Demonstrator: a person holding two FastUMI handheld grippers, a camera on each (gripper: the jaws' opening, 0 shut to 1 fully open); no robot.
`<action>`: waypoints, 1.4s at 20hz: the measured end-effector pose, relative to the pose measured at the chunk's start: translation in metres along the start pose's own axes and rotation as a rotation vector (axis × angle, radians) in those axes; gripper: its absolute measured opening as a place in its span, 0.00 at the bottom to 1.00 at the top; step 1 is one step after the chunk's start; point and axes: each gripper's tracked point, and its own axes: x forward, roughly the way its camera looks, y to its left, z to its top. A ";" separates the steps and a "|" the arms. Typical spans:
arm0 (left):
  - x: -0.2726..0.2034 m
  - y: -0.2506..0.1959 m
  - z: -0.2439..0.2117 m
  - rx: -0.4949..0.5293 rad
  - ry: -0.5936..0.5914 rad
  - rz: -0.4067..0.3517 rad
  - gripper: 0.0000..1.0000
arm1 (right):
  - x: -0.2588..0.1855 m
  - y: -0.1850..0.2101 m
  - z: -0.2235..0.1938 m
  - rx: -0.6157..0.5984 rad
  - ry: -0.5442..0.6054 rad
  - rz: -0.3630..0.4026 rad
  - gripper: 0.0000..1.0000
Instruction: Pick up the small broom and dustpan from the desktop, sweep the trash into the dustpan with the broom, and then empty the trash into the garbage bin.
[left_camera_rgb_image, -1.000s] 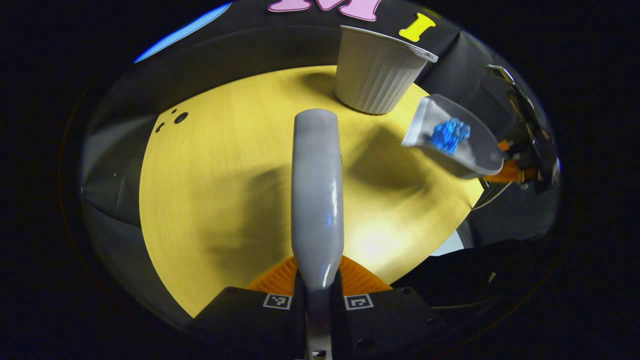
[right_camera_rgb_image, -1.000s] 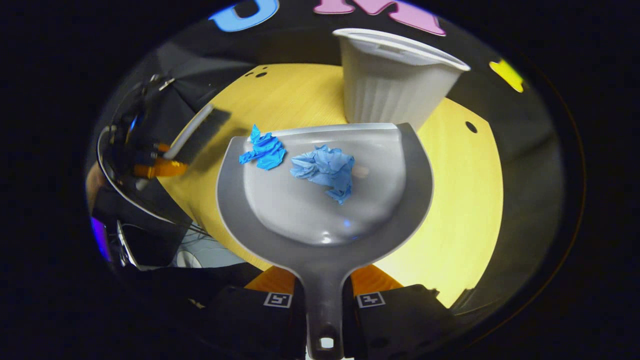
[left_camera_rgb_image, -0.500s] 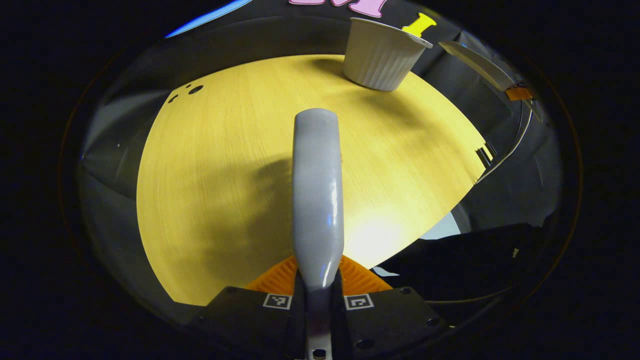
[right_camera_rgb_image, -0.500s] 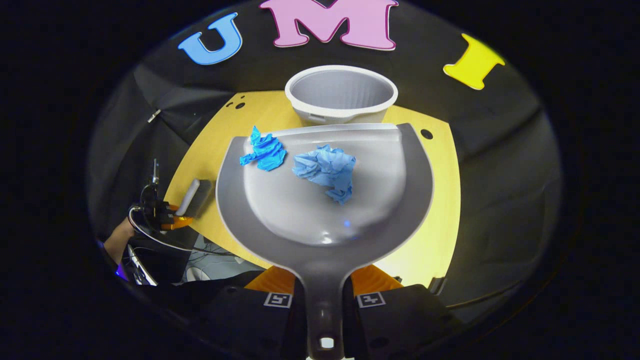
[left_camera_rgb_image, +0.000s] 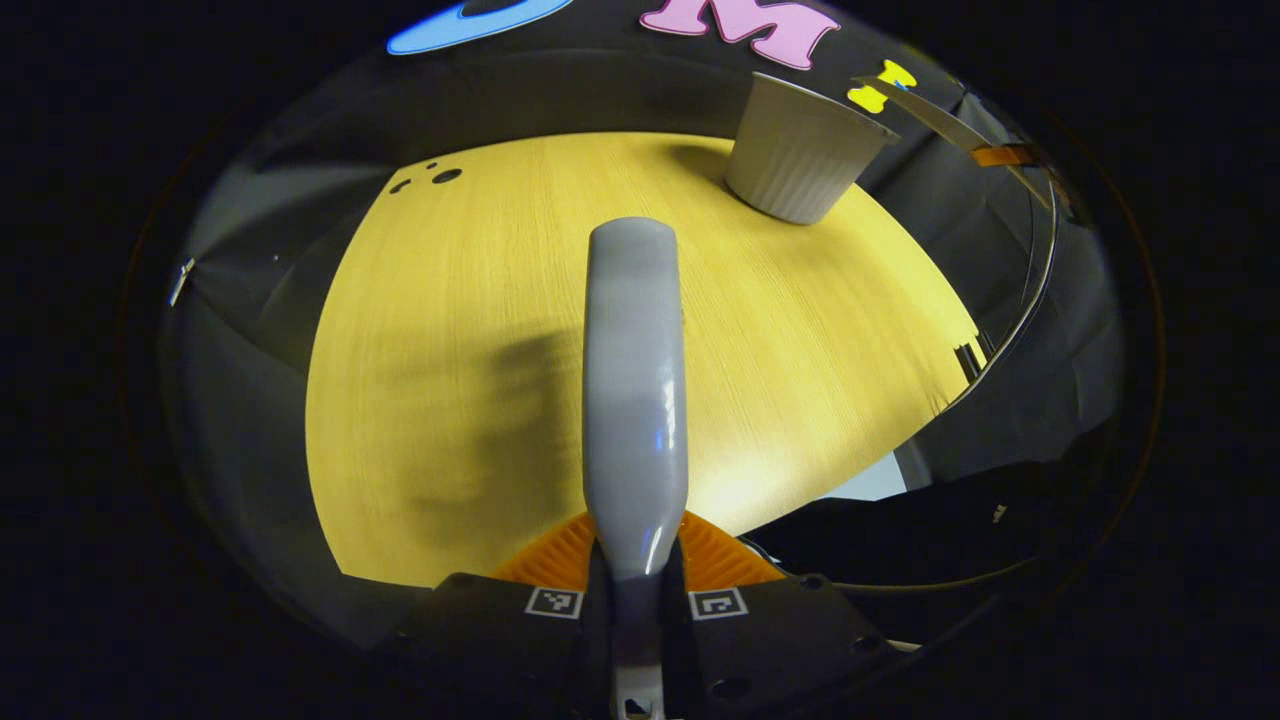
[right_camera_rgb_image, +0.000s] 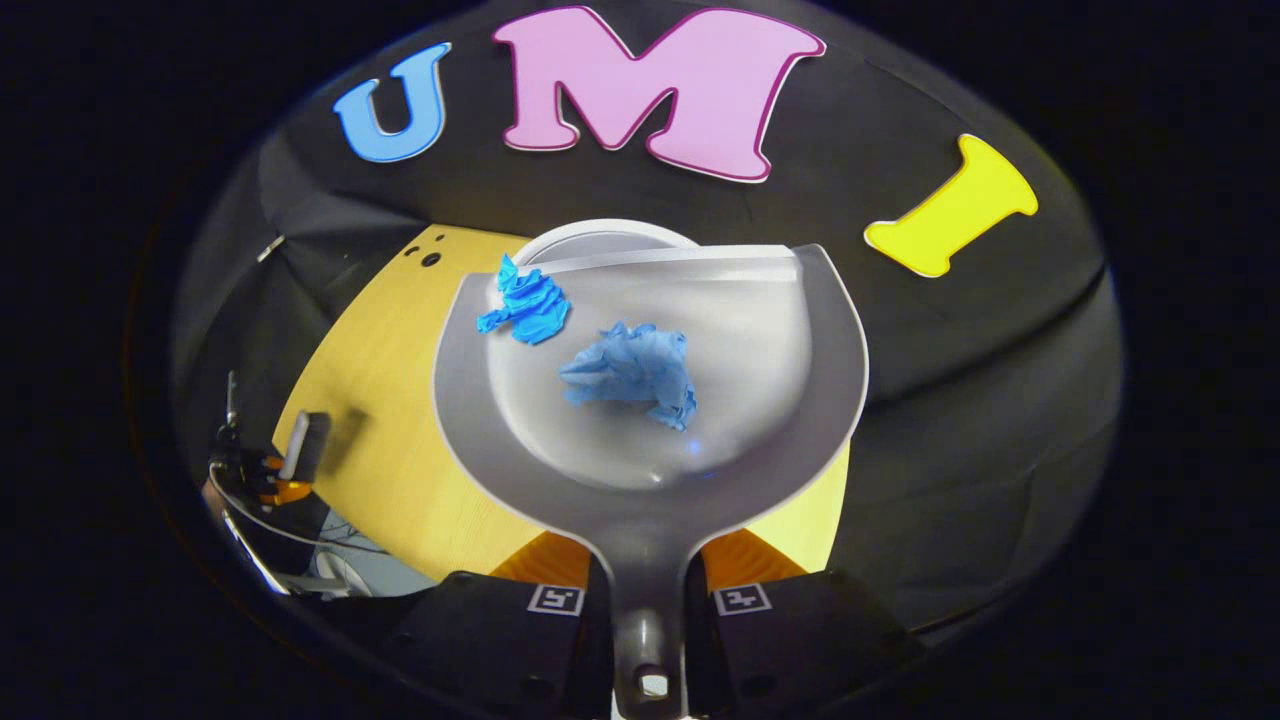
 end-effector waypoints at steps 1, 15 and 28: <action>-0.002 0.000 0.002 -0.011 -0.009 0.002 0.24 | 0.000 0.001 0.002 0.021 -0.006 -0.002 0.32; -0.004 0.013 0.027 -0.103 -0.097 0.017 0.21 | 0.027 -0.030 0.018 -0.262 -0.179 -0.408 0.32; 0.008 0.019 0.022 -0.123 -0.074 -0.013 0.24 | -0.016 -0.033 0.045 -0.930 -0.302 -0.867 0.31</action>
